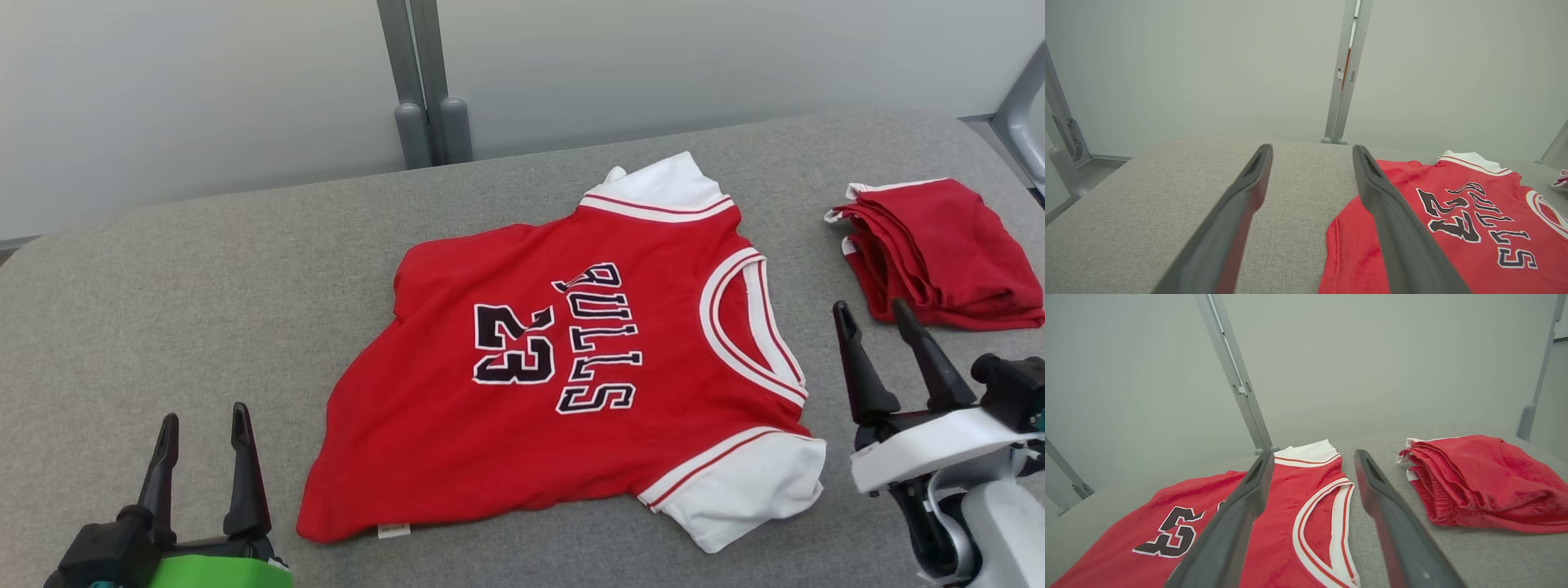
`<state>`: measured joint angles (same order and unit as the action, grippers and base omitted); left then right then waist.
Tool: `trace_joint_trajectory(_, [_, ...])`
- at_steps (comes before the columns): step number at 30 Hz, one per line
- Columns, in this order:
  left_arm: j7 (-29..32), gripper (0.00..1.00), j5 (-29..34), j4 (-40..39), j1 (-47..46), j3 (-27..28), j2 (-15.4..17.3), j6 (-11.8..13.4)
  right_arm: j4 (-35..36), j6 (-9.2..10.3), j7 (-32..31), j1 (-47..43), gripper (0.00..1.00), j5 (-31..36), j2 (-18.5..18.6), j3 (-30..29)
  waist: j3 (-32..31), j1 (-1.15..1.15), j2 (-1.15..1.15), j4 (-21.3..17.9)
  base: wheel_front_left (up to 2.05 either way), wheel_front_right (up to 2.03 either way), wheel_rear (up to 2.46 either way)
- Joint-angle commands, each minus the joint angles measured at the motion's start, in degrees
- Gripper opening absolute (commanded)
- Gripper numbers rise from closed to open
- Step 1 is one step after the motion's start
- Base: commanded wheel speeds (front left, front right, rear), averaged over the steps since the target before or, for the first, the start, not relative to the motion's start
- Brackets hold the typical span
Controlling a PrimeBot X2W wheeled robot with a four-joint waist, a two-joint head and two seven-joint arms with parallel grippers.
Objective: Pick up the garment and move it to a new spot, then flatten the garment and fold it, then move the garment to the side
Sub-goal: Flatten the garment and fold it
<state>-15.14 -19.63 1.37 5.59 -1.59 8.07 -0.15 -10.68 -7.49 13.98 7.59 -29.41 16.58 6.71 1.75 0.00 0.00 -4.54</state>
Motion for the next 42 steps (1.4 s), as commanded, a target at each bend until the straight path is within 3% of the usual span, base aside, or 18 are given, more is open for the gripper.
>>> trace_joint_trajectory(1, [0.17,1.00,-0.32,0.70,0.60,0.06,0.22,-0.43,0.34,-0.01,-0.57,0.30,1.00,-0.55,1.66,-0.51,-0.02,0.00,0.00,-0.02,0.00,0.00,0.00])
trace_joint_trajectory(10, [4.70,1.00,-1.97,1.54,0.90,0.17,1.50,-0.32,1.08,-0.02,-13.93,-3.72,1.00,-7.43,6.94,-0.97,0.18,0.00,0.00,0.43,0.00,0.00,0.00])
trace_joint_trajectory(18, [6.82,1.00,-2.79,0.70,0.75,-0.31,1.85,-0.13,-0.61,-0.03,-28.79,-8.59,1.00,-17.00,6.82,5.03,1.03,0.00,0.00,1.03,0.00,0.00,0.00])
trace_joint_trajectory(30, [12.88,1.00,-3.79,2.14,-0.98,-3.22,2.94,-1.53,-4.96,-0.02,-27.85,-6.05,1.00,-13.12,4.92,5.07,2.26,0.00,0.00,1.32,0.00,0.00,0.00])
trace_joint_trajectory(42, [27.51,1.00,-8.12,7.86,-2.08,-7.45,4.99,-4.72,-6.45,-0.02,-29.78,-3.68,1.00,-15.46,3.62,9.49,3.08,0.00,0.00,-0.04,0.00,0.00,0.00])
